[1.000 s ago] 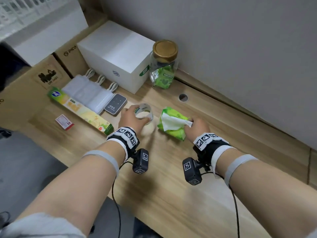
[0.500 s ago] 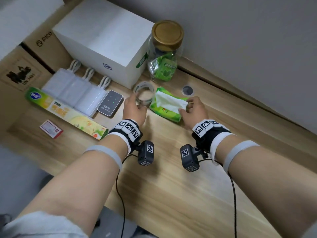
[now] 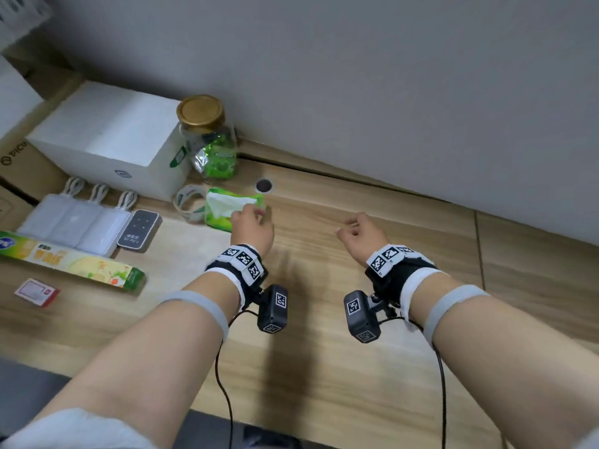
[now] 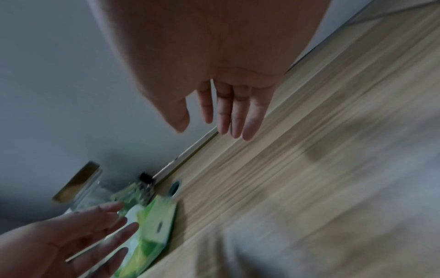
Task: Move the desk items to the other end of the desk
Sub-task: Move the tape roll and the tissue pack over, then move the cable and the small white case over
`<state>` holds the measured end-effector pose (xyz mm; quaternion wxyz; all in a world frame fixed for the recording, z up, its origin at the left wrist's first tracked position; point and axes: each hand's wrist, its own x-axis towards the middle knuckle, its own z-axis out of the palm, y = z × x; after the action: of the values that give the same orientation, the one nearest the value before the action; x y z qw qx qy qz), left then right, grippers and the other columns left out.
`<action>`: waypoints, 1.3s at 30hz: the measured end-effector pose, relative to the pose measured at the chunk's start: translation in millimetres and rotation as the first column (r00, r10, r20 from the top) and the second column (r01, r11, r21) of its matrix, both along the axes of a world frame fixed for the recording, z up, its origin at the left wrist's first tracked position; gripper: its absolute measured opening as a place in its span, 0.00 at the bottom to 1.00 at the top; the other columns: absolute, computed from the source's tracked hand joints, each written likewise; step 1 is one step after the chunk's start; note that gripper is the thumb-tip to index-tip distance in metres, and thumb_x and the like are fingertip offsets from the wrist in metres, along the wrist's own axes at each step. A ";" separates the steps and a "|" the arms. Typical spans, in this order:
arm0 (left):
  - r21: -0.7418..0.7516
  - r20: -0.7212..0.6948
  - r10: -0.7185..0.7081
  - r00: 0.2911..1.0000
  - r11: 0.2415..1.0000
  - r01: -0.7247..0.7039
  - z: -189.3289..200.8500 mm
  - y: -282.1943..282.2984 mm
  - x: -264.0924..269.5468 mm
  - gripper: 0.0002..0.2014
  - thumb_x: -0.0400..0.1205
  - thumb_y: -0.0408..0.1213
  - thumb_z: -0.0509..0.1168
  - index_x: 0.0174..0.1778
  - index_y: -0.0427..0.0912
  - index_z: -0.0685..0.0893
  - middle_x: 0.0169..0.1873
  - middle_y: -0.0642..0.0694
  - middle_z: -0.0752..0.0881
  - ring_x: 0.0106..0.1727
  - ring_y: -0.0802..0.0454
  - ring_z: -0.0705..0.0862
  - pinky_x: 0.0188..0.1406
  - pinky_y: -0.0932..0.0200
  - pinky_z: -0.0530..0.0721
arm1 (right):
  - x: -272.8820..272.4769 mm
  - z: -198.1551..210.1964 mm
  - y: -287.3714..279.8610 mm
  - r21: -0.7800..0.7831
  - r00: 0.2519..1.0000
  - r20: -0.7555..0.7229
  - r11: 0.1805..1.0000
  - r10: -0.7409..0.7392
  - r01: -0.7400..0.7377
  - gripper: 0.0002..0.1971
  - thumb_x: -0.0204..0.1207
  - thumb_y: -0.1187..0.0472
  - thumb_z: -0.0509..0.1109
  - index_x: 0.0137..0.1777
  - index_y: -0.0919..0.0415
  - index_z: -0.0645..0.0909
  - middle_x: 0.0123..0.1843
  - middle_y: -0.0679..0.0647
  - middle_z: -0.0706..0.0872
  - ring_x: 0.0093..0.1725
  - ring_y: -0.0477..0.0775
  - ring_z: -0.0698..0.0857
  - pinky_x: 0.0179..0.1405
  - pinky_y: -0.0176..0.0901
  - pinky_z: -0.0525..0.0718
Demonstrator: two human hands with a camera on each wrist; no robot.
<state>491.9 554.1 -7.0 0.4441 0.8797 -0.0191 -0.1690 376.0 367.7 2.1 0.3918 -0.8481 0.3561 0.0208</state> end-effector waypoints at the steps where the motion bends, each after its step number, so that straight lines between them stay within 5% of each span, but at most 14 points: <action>1: -0.012 0.017 -0.043 0.999 0.999 0.043 2.9 -20.5 -20.2 0.09 0.80 0.32 0.64 0.55 0.42 0.83 0.62 0.37 0.79 0.55 0.41 0.85 0.61 0.55 0.80 | -27.2 5.6 -14.9 -0.006 1.000 -0.003 1.000 -0.010 0.010 0.18 0.78 0.51 0.70 0.65 0.57 0.77 0.54 0.53 0.87 0.55 0.55 0.84 0.56 0.43 0.78; 9: -0.072 -0.024 -0.414 0.910 0.908 0.412 33.7 -201.6 -254.5 0.09 0.81 0.29 0.61 0.47 0.47 0.84 0.40 0.48 0.82 0.35 0.48 0.79 0.30 0.62 0.74 | -305.6 32.0 -156.7 -0.047 0.965 -0.016 0.964 -0.261 0.260 0.11 0.78 0.54 0.68 0.57 0.55 0.82 0.51 0.52 0.88 0.54 0.56 0.86 0.49 0.39 0.77; 15: -0.149 -0.004 -0.617 0.787 0.779 0.609 74.3 -297.5 -406.6 0.09 0.81 0.28 0.63 0.47 0.46 0.85 0.44 0.44 0.85 0.38 0.49 0.81 0.37 0.59 0.81 | -486.7 58.3 -245.3 -0.105 0.868 -0.078 0.870 -0.490 0.482 0.09 0.77 0.52 0.68 0.53 0.54 0.84 0.53 0.54 0.88 0.56 0.60 0.86 0.53 0.43 0.81; 20: -0.133 0.062 -0.740 0.669 0.659 0.741 102.1 -361.1 -484.9 0.12 0.80 0.26 0.60 0.44 0.47 0.85 0.38 0.42 0.86 0.32 0.48 0.79 0.29 0.62 0.76 | -584.9 76.2 -275.0 -0.100 0.774 -0.009 0.771 -0.633 0.629 0.03 0.76 0.54 0.68 0.45 0.52 0.82 0.46 0.54 0.87 0.54 0.62 0.87 0.54 0.45 0.82; 24: -0.183 0.103 -0.847 0.522 0.499 0.847 113.9 -412.1 -544.7 0.15 0.81 0.27 0.59 0.37 0.51 0.85 0.33 0.43 0.86 0.33 0.49 0.82 0.31 0.61 0.77 | -654.3 92.2 -287.0 -0.125 0.678 0.000 0.673 -0.735 0.729 0.09 0.76 0.56 0.70 0.52 0.56 0.86 0.53 0.57 0.90 0.57 0.62 0.86 0.58 0.45 0.81; 31: -0.180 0.073 -0.951 0.302 0.285 0.942 93.6 -483.7 -657.7 0.13 0.82 0.29 0.63 0.38 0.51 0.85 0.40 0.42 0.90 0.44 0.46 0.89 0.41 0.55 0.83 | -780.5 94.2 -314.8 -0.134 0.547 0.058 0.536 -0.835 0.833 0.06 0.75 0.58 0.72 0.37 0.52 0.80 0.42 0.52 0.86 0.53 0.63 0.87 0.56 0.48 0.84; 35: -0.119 0.040 -0.974 0.224 0.218 0.969 74.3 -536.6 -722.4 0.12 0.82 0.29 0.63 0.39 0.50 0.84 0.40 0.44 0.88 0.42 0.47 0.88 0.42 0.56 0.81 | -850.9 70.7 -352.4 -0.122 0.490 0.067 0.480 -0.869 0.869 0.06 0.76 0.59 0.71 0.47 0.61 0.85 0.45 0.56 0.87 0.51 0.62 0.87 0.52 0.46 0.82; 39: -0.058 0.001 -0.976 0.217 0.216 0.975 51.8 -598.1 -794.9 0.12 0.81 0.29 0.63 0.38 0.50 0.83 0.39 0.45 0.86 0.38 0.51 0.85 0.42 0.57 0.81 | -921.2 32.6 -403.8 -0.099 0.499 0.029 0.495 -0.866 0.863 0.07 0.76 0.61 0.70 0.47 0.63 0.87 0.47 0.57 0.89 0.51 0.61 0.87 0.48 0.44 0.80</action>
<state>-303.0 -44.0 44.8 0.2610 0.6608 -0.5611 -0.4247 -545.2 -36.1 34.7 0.3022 -0.5744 0.7378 -0.1854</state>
